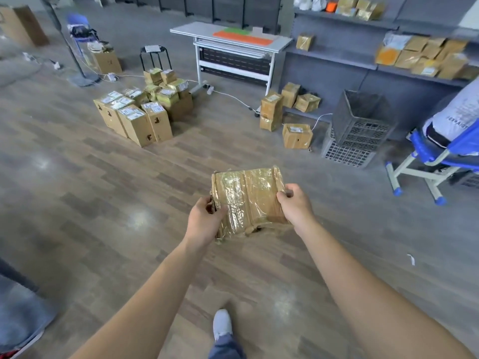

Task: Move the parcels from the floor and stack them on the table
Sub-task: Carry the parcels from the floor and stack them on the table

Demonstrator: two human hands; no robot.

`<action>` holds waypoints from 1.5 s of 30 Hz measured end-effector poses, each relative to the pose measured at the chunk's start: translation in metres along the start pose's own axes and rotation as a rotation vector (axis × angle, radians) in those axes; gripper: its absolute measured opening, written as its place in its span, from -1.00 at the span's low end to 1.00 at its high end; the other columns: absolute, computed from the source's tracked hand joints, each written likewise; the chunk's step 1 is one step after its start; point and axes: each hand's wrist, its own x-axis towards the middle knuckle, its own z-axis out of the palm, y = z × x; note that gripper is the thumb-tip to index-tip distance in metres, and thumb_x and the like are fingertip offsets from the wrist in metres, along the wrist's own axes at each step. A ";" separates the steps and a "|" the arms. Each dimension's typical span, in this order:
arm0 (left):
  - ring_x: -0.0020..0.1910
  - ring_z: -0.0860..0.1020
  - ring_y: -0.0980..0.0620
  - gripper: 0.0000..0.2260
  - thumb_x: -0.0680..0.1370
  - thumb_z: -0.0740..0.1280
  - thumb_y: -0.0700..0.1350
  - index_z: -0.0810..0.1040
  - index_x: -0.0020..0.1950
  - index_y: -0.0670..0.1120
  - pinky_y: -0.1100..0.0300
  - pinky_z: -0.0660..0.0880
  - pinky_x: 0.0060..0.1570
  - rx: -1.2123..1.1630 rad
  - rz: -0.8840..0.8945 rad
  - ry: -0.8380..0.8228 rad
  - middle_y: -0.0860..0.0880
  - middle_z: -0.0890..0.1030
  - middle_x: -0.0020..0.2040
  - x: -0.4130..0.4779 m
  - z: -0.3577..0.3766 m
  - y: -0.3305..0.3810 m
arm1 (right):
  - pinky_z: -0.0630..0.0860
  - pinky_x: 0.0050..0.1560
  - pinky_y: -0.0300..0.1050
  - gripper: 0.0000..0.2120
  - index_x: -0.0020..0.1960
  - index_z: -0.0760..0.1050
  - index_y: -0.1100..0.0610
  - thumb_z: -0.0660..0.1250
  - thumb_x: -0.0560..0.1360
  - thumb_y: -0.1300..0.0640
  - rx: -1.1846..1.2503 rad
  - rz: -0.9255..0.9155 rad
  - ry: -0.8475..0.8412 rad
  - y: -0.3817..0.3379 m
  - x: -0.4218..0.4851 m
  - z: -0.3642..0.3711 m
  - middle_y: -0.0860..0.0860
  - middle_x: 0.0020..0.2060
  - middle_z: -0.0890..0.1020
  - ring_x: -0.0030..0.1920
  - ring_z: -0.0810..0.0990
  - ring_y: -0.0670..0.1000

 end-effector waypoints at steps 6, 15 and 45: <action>-0.15 0.61 -0.12 -0.80 0.49 0.41 -0.13 0.54 0.09 -0.10 -0.02 0.55 -0.08 -0.021 0.026 -0.018 -0.14 0.65 -0.12 0.096 0.005 0.034 | 0.33 -0.37 -0.15 -0.77 0.21 0.39 0.00 0.23 0.56 0.07 -0.105 -0.005 -0.027 -0.061 0.082 0.011 -0.04 -0.10 0.57 -0.29 0.50 -0.05; -0.27 0.52 0.02 -0.91 0.49 0.39 -0.15 0.52 -0.05 -0.03 0.21 0.44 -0.32 -0.082 0.029 0.035 -0.02 0.57 -0.20 0.222 0.006 0.084 | 0.32 -0.36 -0.16 -0.84 0.12 0.36 -0.02 0.21 0.56 0.15 -0.033 -0.017 -0.019 -0.142 0.188 0.045 -0.06 -0.12 0.54 -0.26 0.49 -0.04; 0.11 0.55 0.31 -0.19 0.35 0.56 -0.13 0.21 0.47 0.15 0.42 0.46 0.02 -0.052 0.161 -0.135 0.32 0.57 0.12 0.714 0.029 0.198 | 0.24 -0.35 -0.12 -0.82 -0.31 0.42 0.13 0.21 0.48 0.22 -0.139 0.024 -0.314 -0.340 0.700 0.207 0.07 -0.39 0.45 -0.35 0.39 0.07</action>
